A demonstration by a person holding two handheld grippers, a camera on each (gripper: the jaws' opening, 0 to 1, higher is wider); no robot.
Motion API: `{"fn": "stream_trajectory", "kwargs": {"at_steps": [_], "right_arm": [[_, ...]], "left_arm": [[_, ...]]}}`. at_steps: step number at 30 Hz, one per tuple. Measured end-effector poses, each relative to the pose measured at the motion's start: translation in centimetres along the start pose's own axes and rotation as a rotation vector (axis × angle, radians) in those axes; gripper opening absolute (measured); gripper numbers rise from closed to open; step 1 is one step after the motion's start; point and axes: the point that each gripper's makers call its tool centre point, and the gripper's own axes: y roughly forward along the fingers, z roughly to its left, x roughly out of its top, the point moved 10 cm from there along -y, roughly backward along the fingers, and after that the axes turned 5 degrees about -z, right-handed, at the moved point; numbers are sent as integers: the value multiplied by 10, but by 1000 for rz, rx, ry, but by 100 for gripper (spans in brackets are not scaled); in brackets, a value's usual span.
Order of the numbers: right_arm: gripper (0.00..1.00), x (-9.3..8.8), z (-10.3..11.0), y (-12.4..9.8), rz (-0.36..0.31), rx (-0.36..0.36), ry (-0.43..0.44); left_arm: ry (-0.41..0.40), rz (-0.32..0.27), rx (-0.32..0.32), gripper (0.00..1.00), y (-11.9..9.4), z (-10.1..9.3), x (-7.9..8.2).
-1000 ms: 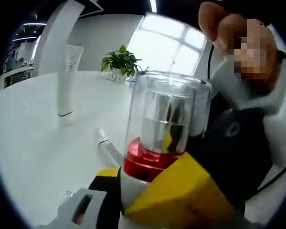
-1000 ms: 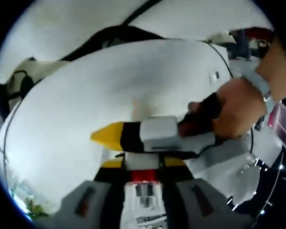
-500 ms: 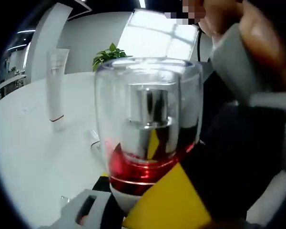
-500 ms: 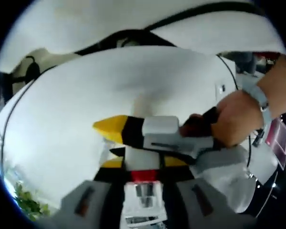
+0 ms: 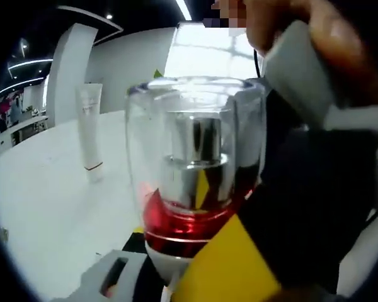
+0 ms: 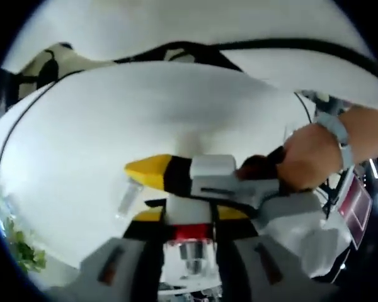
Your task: Arrange the skincare products in the storage area until every visible bottle or jar stands upright without overlapping.
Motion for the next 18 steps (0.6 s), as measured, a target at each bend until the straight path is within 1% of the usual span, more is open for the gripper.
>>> {"fn": "stream_trajectory", "kwargs": {"at_steps": [3,4,6,7,9,12,16,18], "right_arm": [[31,1,-2,-1,1,-20,30],[34,0,-3,-3,8,-33,40],[41,0,-2,-4,1,-41,58],[43,0,-1,-4,-3,-53,75],[45,0,-1,-10,-4,-84,68],[49,2,0,-19,-17,-124,68],[49,9,4,-36,-41,-190,64],[47,10,5,-44,-53,-217,90]], "left_arm": [[-6,-17,13,38,-3,-1,-1],[-15,-24,23,38,-4,0,-2],[-23,-29,30,38,-6,0,-3],[-27,-34,36,38,-7,0,-3],[-29,-39,43,38,-9,-1,-4],[-9,-45,57,38,-10,-4,-7],[5,-47,78,38,-15,-6,-10],[17,-51,91,38,-19,-9,-13]]}}
